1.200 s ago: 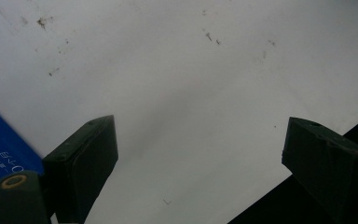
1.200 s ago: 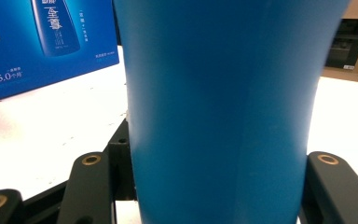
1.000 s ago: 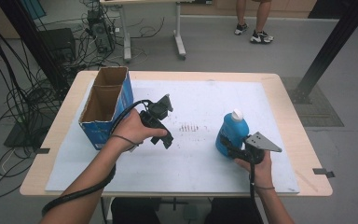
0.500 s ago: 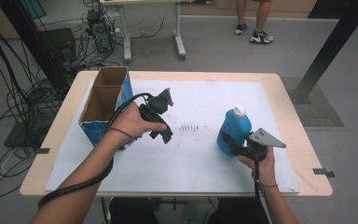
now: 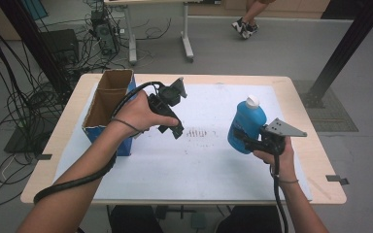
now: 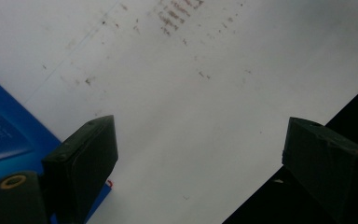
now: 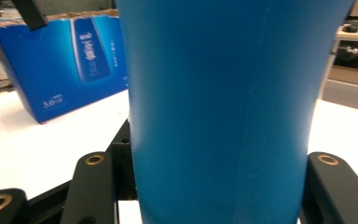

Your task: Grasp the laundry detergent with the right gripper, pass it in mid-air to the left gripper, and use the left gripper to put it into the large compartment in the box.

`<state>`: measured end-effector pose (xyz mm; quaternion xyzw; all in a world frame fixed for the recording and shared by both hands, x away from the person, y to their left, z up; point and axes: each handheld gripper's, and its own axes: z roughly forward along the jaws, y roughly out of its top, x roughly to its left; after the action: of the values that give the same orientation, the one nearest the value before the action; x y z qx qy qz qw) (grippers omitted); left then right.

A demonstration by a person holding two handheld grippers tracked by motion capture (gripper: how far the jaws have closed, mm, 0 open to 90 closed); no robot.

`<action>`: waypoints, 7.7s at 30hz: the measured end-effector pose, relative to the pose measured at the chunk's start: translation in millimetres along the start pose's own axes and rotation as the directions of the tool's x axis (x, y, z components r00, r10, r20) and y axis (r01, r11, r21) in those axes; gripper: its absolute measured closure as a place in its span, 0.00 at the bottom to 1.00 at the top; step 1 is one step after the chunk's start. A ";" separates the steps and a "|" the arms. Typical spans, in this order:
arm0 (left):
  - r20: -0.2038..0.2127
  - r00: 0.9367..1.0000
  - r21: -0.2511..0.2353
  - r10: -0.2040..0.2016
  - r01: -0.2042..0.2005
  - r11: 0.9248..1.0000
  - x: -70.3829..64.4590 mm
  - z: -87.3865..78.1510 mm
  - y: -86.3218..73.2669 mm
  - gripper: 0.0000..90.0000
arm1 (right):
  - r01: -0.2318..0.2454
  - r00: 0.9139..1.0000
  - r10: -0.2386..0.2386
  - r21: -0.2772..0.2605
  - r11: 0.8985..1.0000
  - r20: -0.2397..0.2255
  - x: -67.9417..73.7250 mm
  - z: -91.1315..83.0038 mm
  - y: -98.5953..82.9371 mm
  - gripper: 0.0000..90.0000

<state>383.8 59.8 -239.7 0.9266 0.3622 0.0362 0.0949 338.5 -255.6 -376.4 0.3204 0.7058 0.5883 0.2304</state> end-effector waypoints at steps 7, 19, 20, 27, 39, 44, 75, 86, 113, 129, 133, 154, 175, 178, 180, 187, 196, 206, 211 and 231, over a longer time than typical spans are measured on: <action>0.027 0.998 -0.021 0.052 -0.052 0.998 -0.5 -18.5 3.0 0.12 | 0.004 0.997 -0.002 0.025 1.000 -0.083 -5.1 0.8 22.8 0.49; 0.040 0.992 -0.038 0.120 -0.118 0.992 -3.8 -42.4 7.9 0.12 | 0.051 0.974 -0.040 0.044 0.998 -0.222 -9.6 2.9 45.8 0.49; 0.057 0.990 -0.046 0.133 -0.130 0.990 -4.7 -44.2 7.9 0.12 | 0.053 0.971 -0.040 0.047 0.998 -0.237 -9.9 3.0 46.9 0.49; 0.066 0.982 -0.052 0.177 -0.173 0.983 -9.9 -52.4 9.9 0.12 | 0.047 0.944 -0.029 0.047 0.998 -0.329 -11.2 3.6 52.3 0.49; 0.066 0.957 -0.070 0.281 -0.276 0.959 -16.9 -63.9 13.8 0.12 | 0.076 0.870 -0.045 0.043 0.996 -0.492 -6.4 8.2 62.0 0.49; 0.066 0.947 -0.050 0.314 -0.312 0.949 -19.7 -64.1 14.6 0.12 | 0.092 0.833 -0.050 0.049 0.995 -0.552 -2.0 12.6 63.1 0.49; 0.110 0.874 -0.048 0.474 -0.472 0.881 -47.3 -75.1 20.9 0.12 | 0.198 0.706 -0.106 0.051 0.979 -0.700 32.5 30.7 73.0 0.48; 0.109 0.851 -0.056 0.513 -0.510 0.858 -60.5 -73.4 23.2 0.12 | 0.242 0.681 -0.126 0.060 0.968 -0.721 45.1 38.1 76.5 0.48; 0.116 0.811 -0.046 0.573 -0.572 0.819 -80.9 -69.0 33.1 0.12 | 0.254 0.659 -0.120 0.069 0.965 -0.742 60.9 54.3 72.9 0.48; 0.117 0.807 -0.050 0.578 -0.577 0.815 -84.4 -68.0 37.9 0.12 | 0.252 0.662 -0.123 0.066 0.965 -0.739 60.4 55.8 72.9 0.48; 0.116 0.807 -0.050 0.579 -0.577 0.815 -84.6 -67.9 38.3 0.12 | 0.253 0.664 -0.123 0.067 0.965 -0.738 60.0 56.0 72.9 0.48; 0.109 0.813 -0.040 0.572 -0.571 0.820 -81.7 -67.2 37.4 0.12 | 0.260 0.661 -0.126 0.068 0.963 -0.740 60.4 57.3 73.0 0.48; 0.109 0.817 -0.040 0.567 -0.566 0.823 -78.7 -67.7 35.6 0.12 | 0.270 0.660 -0.131 0.071 0.960 -0.739 61.8 59.1 72.8 0.48; 0.110 0.817 -0.042 0.567 -0.566 0.823 -78.6 -68.1 35.6 0.12 | 0.267 0.660 -0.130 0.070 0.961 -0.740 61.2 59.0 72.7 0.48; 0.108 0.818 -0.040 0.566 -0.565 0.824 -78.7 -68.1 36.0 0.12 | 0.272 0.661 -0.133 0.071 0.960 -0.739 61.4 58.8 72.8 0.48; 0.108 0.817 -0.038 0.567 -0.567 0.823 -79.3 -67.7 36.6 0.12 | 0.269 0.663 -0.130 0.073 0.960 -0.737 60.9 57.6 72.9 0.48; 0.105 0.819 -0.033 0.565 -0.565 0.825 -80.1 -67.9 37.0 0.12 | 0.266 0.669 -0.130 0.072 0.961 -0.732 58.8 57.2 73.3 0.48; 0.103 0.819 -0.030 0.565 -0.565 0.825 -80.5 -68.2 37.1 0.12 | 0.266 0.667 -0.130 0.072 0.961 -0.734 59.4 57.4 73.4 0.48; 0.107 0.818 -0.024 0.565 -0.566 0.824 -80.4 -67.4 37.0 0.12 | 0.270 0.666 -0.133 0.071 0.960 -0.734 60.1 57.6 73.4 0.48; 0.098 0.818 -0.026 0.567 -0.568 0.823 -80.1 -66.8 36.3 0.12 | 0.275 0.659 -0.134 0.070 0.959 -0.740 63.0 59.3 73.7 0.48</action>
<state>339.9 -10.6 -166.8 0.9932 0.0649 0.0151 0.0960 350.2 -162.0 -313.0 -0.0027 0.8194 0.5723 -0.0335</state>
